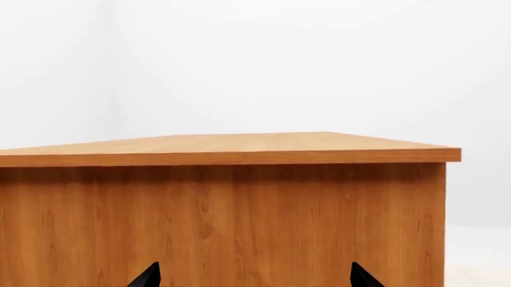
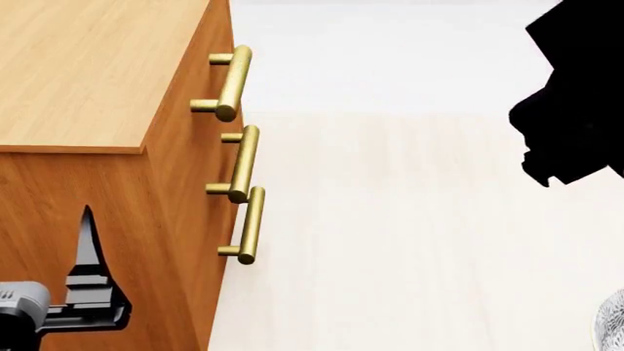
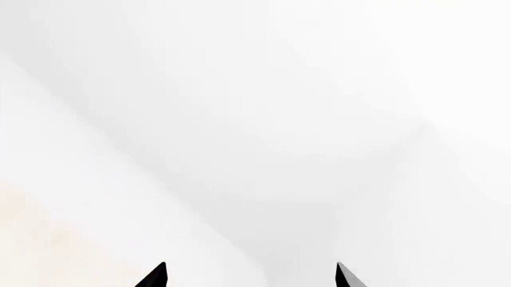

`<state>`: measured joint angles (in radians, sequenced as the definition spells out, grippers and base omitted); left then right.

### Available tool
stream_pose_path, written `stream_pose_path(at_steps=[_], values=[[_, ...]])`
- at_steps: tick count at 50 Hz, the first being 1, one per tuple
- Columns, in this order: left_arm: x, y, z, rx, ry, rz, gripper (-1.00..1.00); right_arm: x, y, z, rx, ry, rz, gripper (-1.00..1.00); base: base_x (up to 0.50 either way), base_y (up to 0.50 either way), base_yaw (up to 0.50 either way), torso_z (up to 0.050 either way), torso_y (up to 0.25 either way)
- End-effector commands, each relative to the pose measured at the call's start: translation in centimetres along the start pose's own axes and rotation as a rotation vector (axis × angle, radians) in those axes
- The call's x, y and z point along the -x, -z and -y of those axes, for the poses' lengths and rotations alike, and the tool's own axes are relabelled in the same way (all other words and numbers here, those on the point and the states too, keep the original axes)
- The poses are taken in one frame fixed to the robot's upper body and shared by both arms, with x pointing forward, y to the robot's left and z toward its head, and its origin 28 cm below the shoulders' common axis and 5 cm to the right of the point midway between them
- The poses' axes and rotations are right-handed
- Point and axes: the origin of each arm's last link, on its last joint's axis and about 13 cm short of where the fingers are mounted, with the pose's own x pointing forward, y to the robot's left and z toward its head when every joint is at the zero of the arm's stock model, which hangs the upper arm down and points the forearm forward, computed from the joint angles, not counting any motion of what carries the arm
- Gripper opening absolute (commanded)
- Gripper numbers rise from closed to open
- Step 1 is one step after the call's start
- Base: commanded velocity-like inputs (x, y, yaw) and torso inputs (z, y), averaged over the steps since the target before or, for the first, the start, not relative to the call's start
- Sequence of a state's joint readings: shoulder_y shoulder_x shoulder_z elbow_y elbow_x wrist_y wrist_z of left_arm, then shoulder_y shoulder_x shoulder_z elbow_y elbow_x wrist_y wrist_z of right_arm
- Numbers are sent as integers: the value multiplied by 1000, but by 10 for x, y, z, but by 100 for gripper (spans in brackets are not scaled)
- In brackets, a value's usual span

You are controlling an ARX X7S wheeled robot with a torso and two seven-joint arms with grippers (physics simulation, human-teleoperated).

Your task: Close the top drawer of the cabinet and put the bowl on top of it.

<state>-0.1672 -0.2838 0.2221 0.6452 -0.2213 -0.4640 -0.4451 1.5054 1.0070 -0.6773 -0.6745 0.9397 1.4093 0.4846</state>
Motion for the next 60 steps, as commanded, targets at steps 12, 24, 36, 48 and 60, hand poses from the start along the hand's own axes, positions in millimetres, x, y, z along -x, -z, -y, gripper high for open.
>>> stream_pose_path(at_steps=[12, 24, 36, 48, 60], values=[[1, 3, 3, -8, 8, -2, 100, 59, 48, 12, 56, -1, -184, 100, 0, 0, 0, 0, 0], [1, 3, 5, -14, 10, -5, 100, 74, 72, -4, 56, -55, -252, 100, 0, 0, 0, 0, 0], [2, 0, 7, -20, 15, -2, 100, 79, 84, -25, 40, -88, -311, 100, 0, 0, 0, 0, 0], [2, 1, 7, -24, 16, -5, 100, 80, 94, -35, 34, -102, -347, 100, 0, 0, 0, 0, 0], [2, 2, 8, -27, 19, -6, 100, 82, 104, -44, 26, -112, -373, 100, 0, 0, 0, 0, 0]])
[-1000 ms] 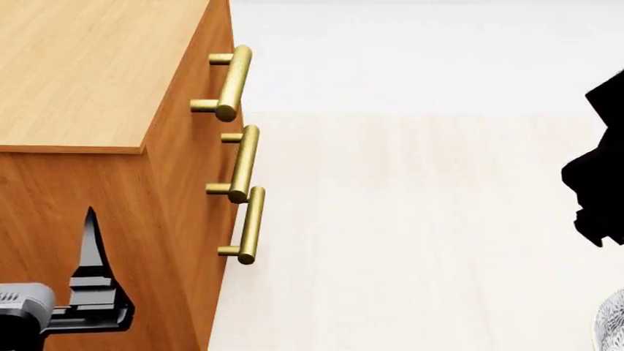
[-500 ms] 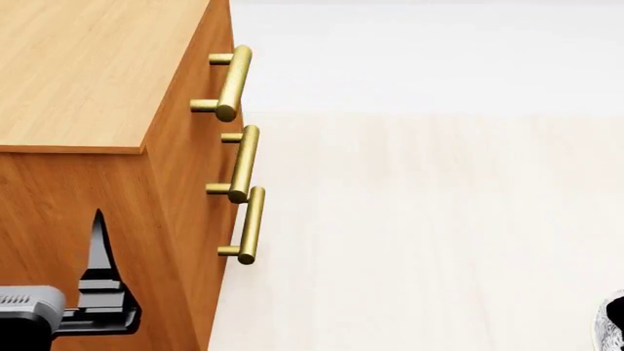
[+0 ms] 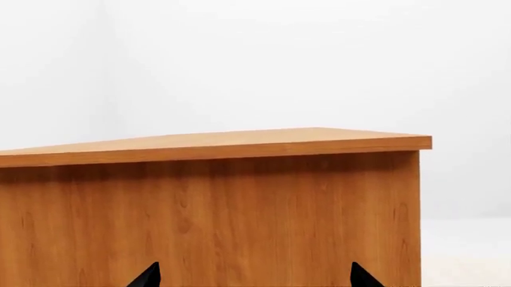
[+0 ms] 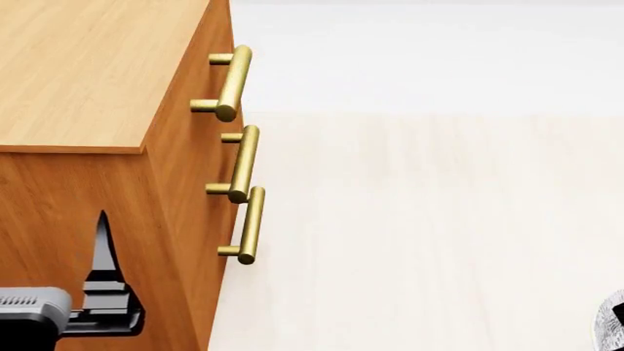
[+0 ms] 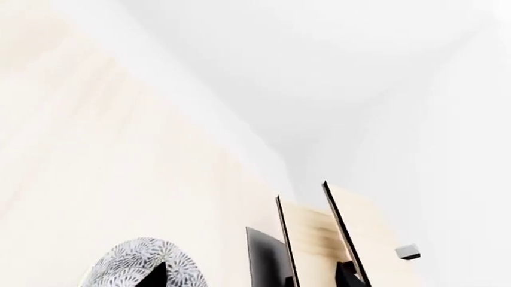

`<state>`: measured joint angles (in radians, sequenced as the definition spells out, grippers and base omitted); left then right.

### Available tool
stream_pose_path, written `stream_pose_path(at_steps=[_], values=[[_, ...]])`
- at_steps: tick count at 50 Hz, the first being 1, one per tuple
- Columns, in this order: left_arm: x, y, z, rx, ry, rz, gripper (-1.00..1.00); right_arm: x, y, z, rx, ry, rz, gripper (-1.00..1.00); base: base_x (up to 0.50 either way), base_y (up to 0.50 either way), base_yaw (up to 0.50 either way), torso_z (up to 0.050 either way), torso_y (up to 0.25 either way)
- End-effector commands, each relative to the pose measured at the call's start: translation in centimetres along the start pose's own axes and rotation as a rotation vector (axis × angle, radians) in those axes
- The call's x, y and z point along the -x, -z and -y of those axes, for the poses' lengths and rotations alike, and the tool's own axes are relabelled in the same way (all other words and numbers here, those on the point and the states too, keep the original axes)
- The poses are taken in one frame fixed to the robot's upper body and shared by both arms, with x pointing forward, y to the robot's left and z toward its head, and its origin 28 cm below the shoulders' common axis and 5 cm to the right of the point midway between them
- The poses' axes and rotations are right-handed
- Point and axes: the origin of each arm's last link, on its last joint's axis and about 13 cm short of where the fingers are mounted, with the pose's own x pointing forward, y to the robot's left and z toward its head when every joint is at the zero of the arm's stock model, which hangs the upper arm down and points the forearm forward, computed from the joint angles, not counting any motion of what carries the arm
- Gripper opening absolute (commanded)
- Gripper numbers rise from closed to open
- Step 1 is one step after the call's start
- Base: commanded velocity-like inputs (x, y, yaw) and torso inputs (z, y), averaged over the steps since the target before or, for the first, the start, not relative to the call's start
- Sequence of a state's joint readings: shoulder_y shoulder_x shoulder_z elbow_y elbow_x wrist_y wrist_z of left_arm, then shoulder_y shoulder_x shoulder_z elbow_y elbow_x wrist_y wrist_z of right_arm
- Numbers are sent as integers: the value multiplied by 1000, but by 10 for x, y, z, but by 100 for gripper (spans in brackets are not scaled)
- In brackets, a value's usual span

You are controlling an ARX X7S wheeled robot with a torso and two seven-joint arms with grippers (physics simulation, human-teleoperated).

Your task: Close the top drawer of the cabinet and put the bowl on top of it.

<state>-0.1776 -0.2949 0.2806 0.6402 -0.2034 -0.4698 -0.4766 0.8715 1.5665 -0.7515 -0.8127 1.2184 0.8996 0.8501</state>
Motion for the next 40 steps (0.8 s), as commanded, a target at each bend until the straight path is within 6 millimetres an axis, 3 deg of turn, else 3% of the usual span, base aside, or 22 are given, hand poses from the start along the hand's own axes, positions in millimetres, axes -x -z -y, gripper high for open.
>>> stream_pose_path(at_steps=[1, 19, 40], values=[[0, 0, 1, -4, 3, -1, 100, -1, 8, -8, -5, -11, -24, 100, 0, 0, 0, 0, 0], [-1, 2, 1, -6, 4, -4, 100, -8, 34, -28, -1, -83, -61, 100, 0, 0, 0, 0, 0], [-1, 3, 2, -7, 3, -9, 100, -12, 53, -38, -21, -120, -82, 100, 0, 0, 0, 0, 0]])
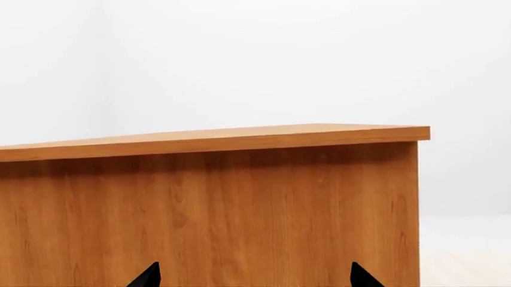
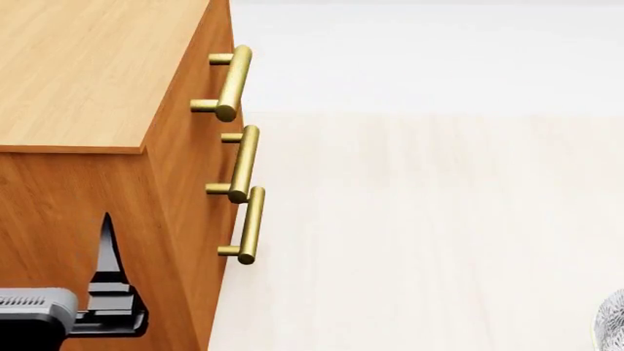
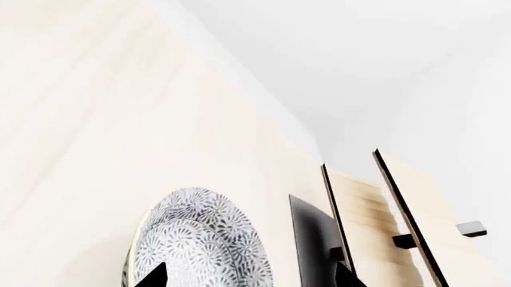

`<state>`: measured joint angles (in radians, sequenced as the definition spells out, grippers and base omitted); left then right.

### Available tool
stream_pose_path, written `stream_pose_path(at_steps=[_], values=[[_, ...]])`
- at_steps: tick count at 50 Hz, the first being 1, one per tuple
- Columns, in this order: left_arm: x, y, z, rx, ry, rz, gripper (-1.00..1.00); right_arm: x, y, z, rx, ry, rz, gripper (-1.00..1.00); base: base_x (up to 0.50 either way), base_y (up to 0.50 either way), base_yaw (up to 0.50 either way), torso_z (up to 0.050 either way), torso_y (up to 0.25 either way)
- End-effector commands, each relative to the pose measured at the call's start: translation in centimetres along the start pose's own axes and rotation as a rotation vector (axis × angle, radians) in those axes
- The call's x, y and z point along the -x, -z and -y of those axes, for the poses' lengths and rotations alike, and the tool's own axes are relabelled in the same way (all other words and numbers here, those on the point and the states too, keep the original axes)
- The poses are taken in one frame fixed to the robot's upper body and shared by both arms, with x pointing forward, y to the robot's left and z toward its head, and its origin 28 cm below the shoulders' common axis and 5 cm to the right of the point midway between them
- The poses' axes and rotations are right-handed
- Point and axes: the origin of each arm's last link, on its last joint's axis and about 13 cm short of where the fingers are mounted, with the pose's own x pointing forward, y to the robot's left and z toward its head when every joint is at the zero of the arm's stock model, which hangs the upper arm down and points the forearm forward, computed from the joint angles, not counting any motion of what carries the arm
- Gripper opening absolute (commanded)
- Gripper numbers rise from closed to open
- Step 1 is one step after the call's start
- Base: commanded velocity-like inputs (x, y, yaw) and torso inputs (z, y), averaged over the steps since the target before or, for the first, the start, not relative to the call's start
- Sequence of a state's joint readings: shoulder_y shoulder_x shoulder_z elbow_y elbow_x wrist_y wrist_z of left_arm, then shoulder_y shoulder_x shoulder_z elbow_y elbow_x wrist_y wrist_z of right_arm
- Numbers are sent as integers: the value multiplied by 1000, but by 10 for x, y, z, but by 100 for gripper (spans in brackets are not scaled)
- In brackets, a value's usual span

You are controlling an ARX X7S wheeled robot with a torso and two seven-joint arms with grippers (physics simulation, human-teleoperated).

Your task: Close the top drawer of the cabinet and put the bowl on top of it.

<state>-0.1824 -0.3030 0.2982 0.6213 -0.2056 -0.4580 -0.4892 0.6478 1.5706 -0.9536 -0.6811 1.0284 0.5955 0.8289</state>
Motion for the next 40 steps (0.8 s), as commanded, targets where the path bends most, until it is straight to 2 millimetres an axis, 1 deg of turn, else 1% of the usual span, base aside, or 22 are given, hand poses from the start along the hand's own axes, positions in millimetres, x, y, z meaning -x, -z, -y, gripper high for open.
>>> stream_pose_path(at_steps=[1, 15, 24, 40], values=[[0, 1, 0, 0, 1, -2, 100, -4, 12, -5, -11, -22, -14, 100, 0, 0, 0, 0, 0], [0, 2, 1, -4, 2, -4, 100, -8, 24, -8, -20, -39, -30, 100, 0, 0, 0, 0, 0], [0, 2, 1, -1, 3, -6, 100, -9, 25, -8, -20, -48, -27, 100, 0, 0, 0, 0, 0], [0, 3, 1, -2, 0, -7, 100, -17, 27, -20, -16, -86, -30, 100, 0, 0, 0, 0, 0]])
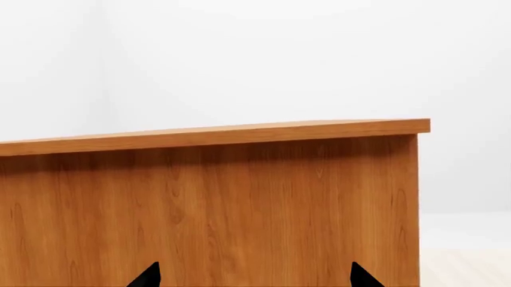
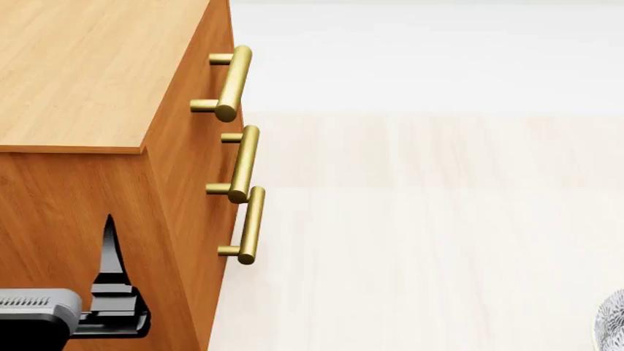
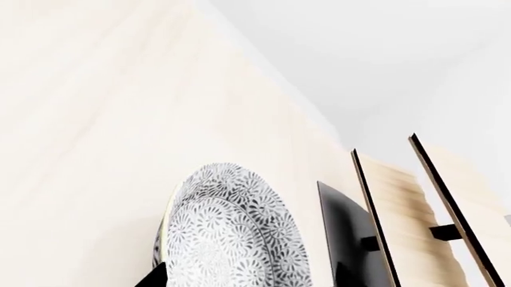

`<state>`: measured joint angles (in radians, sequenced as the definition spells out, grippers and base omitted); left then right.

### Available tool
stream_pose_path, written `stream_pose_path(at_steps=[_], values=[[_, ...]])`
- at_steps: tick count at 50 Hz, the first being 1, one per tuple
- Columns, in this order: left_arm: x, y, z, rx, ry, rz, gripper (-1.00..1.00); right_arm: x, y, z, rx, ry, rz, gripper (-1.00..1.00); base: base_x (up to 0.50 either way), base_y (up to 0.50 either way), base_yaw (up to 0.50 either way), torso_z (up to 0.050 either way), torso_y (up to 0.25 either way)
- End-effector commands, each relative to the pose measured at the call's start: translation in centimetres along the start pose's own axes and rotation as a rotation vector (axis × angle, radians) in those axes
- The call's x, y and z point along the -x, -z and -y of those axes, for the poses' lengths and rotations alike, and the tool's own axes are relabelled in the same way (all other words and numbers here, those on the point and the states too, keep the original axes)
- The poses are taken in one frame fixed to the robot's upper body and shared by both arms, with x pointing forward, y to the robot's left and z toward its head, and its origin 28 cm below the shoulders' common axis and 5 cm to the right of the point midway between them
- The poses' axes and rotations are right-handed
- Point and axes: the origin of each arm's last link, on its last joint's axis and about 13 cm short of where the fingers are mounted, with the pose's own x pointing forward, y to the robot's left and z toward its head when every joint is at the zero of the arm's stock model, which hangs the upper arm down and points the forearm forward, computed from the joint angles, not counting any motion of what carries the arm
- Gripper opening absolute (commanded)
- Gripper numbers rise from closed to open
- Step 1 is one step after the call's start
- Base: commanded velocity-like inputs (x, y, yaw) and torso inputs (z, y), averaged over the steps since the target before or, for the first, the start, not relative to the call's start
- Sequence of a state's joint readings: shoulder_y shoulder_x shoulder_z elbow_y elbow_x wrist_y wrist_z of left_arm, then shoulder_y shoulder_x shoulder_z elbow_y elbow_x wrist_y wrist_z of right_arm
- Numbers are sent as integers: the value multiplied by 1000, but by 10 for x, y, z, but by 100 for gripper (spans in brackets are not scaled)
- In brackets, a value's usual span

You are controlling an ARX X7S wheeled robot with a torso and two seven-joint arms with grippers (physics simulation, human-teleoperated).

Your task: Close the top drawer of the cabinet and put the bowl on top of it.

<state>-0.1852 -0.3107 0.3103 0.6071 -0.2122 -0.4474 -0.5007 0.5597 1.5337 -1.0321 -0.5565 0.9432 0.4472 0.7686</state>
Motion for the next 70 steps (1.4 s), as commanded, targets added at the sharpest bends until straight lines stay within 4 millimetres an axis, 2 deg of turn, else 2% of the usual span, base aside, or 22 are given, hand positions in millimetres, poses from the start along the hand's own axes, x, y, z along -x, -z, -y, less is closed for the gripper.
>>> stream_pose_path(at_steps=[1, 24, 41, 55, 70], values=[[0, 0, 0, 0, 0, -1, 100, -7, 3, -8, -1, -25, -5, 100, 0, 0, 0, 0, 0], [-1, 2, 1, -2, 1, -5, 100, -17, 17, -17, -20, -44, -34, 100, 0, 0, 0, 0, 0], [-1, 3, 0, 1, 0, -6, 100, -22, 19, -20, -27, -51, -43, 100, 0, 0, 0, 0, 0], [-1, 4, 1, 1, 2, -9, 100, -31, 28, -30, -37, -70, -65, 100, 0, 0, 0, 0, 0], [-1, 4, 1, 1, 3, -8, 100, -30, 33, -33, -50, -73, -77, 100, 0, 0, 0, 0, 0]])
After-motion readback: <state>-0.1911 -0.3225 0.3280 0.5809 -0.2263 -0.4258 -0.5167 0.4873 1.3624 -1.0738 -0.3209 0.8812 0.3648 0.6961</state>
